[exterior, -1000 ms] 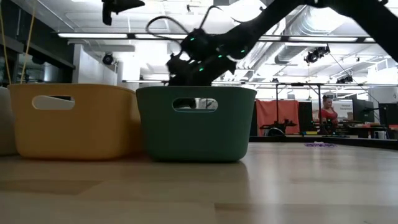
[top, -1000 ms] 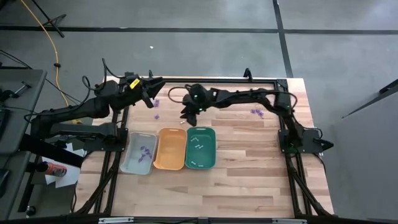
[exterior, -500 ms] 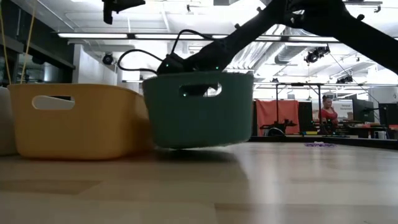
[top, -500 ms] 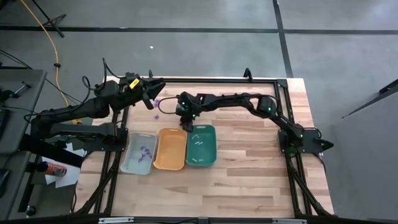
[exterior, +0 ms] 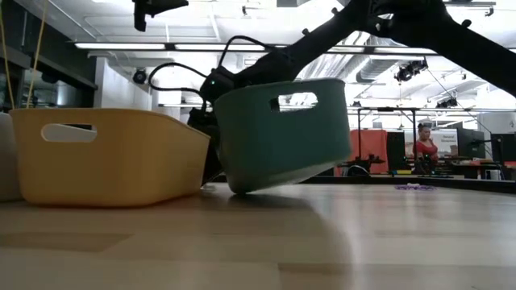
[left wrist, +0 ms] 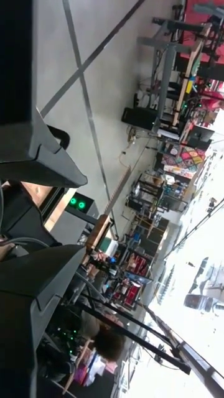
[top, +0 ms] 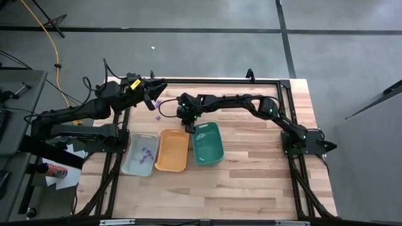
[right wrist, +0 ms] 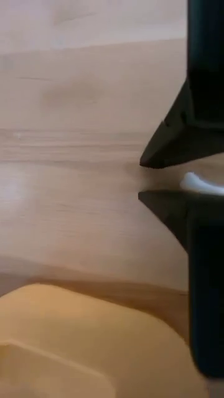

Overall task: Sort Halloween decoration
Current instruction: Put the white bone toy into the green bin, then adjust the green bin

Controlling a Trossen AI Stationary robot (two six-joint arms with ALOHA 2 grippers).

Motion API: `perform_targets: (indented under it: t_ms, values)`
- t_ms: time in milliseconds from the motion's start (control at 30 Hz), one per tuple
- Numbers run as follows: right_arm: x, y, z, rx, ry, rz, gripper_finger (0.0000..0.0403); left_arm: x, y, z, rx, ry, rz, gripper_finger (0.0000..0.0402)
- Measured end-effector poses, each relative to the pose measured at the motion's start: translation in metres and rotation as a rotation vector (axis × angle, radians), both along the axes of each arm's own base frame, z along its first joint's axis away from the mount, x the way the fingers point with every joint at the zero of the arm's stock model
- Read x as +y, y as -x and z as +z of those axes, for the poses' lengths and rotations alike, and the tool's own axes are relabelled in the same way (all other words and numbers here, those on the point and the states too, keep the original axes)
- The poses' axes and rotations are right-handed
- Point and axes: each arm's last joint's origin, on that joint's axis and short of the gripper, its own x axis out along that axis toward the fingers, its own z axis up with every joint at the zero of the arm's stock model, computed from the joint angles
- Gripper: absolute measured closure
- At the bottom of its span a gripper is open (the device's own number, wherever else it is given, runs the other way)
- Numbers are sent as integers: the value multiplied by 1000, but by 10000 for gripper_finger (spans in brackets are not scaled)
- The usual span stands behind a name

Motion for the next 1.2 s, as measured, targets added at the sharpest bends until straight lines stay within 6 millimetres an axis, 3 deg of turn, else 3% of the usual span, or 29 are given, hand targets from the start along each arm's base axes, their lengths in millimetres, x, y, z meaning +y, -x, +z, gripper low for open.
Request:
perform_targets:
  t_ms: [167,500,700,833,1033,1200]
  values:
    - [2,-5,12,-16,-1,15,396,0,1,5,-46,-13,0,250]
    - [3,-11,35,-45,-13,81,399,0,2,10,-106,-31,0,250]
    - [-14,-8,66,-47,7,89,402,0,2,10,-106,-31,0,250]
    - [-33,6,81,37,-18,99,402,0,2,10,-107,-31,0,250]
    - [-61,47,92,200,-194,112,403,0,2,10,-106,-30,0,250]
    - [-59,71,109,218,-216,136,403,0,2,10,-106,-30,0,250]
